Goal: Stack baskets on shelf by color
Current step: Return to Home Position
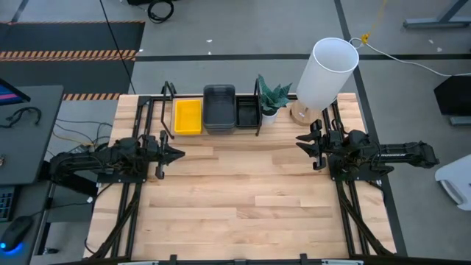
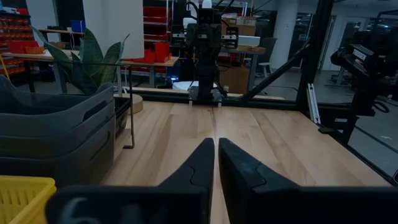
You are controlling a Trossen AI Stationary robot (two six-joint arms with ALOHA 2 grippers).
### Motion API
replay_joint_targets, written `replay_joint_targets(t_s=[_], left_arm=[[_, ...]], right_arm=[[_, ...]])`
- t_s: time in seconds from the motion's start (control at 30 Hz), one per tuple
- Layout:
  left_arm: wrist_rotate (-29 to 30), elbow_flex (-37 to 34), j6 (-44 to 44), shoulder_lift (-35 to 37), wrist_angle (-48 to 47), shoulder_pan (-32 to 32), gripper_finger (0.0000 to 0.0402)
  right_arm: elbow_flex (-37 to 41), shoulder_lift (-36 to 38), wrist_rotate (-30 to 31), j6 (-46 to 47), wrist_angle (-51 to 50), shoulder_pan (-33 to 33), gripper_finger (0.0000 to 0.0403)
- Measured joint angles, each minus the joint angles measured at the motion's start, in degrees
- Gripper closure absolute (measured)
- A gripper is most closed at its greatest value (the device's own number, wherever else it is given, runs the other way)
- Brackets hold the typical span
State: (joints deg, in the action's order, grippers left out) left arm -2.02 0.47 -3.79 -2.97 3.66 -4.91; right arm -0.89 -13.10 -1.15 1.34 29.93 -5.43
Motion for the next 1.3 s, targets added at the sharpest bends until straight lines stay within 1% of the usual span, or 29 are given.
replay_joint_targets(t_s=[0.17,0.47,0.77,1.07,1.3], left_arm=[[0.0,0.0,-0.01,-0.01,0.0,0.0,0.0378],[0.0,0.0,-0.02,-0.02,0.0,0.0,0.0366],[0.0,0.0,-0.02,-0.01,0.0,0.0,0.0378],[0.01,-0.02,-0.02,-0.02,0.0,0.0,0.0366],[0.0,-0.02,0.0,-0.02,0.0,0.0,0.0377]], right_arm=[[0.0,0.0,0.0,-0.01,0.0,0.0,0.0294],[0.0,0.0,0.0,-0.01,-0.01,0.0,0.0294],[0.0,0.0,0.0,-0.01,0.0,0.0,0.0294],[0.0,-0.02,0.0,0.0,-0.02,0.0,0.0294],[0.0,0.0,0.0,0.0,-0.01,0.0,0.0294]])
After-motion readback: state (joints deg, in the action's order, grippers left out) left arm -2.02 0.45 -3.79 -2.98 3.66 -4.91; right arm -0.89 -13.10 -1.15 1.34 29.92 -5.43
